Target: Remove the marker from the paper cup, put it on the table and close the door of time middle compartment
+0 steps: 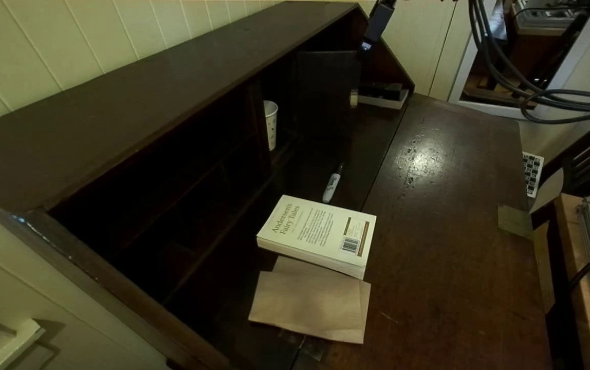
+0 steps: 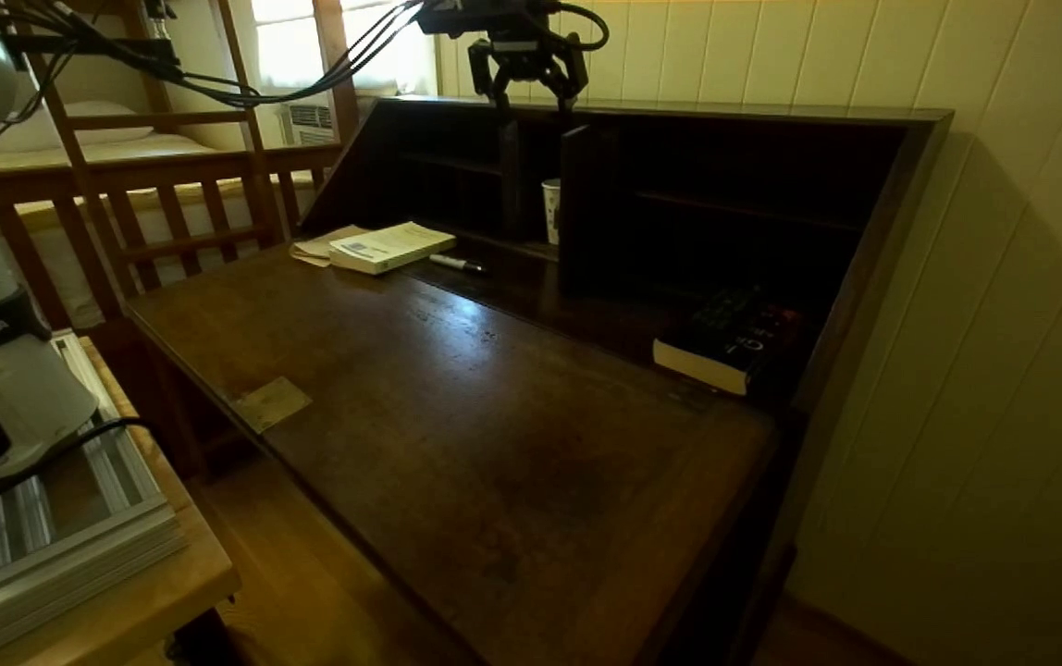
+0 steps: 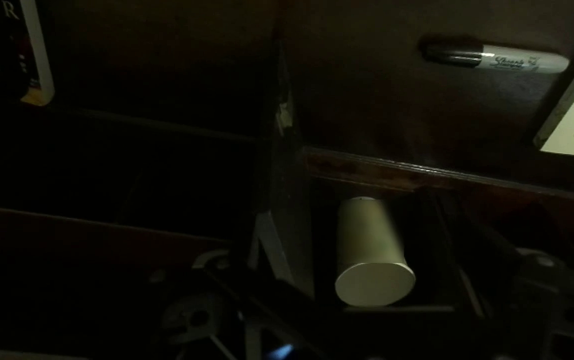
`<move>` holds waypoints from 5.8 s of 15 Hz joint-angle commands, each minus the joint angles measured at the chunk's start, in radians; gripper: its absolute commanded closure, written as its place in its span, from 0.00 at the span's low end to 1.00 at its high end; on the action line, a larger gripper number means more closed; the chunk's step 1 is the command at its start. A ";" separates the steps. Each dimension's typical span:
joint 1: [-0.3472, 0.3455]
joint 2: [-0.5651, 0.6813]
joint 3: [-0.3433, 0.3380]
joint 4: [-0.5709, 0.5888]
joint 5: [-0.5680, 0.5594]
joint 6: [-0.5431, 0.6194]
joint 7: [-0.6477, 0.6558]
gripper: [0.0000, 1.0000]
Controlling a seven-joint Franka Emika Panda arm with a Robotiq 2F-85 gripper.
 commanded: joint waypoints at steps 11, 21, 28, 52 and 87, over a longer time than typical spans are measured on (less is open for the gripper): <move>-0.482 0.222 0.449 0.207 0.250 -0.116 -0.148 0.00; -0.986 0.177 1.036 0.309 -0.119 -0.194 0.158 0.00; -1.044 0.118 1.136 0.310 -0.259 -0.341 0.330 0.00; -1.044 0.107 1.297 0.223 -0.129 -0.117 0.283 0.00; -1.021 0.025 1.280 0.127 -0.260 -0.114 0.373 0.00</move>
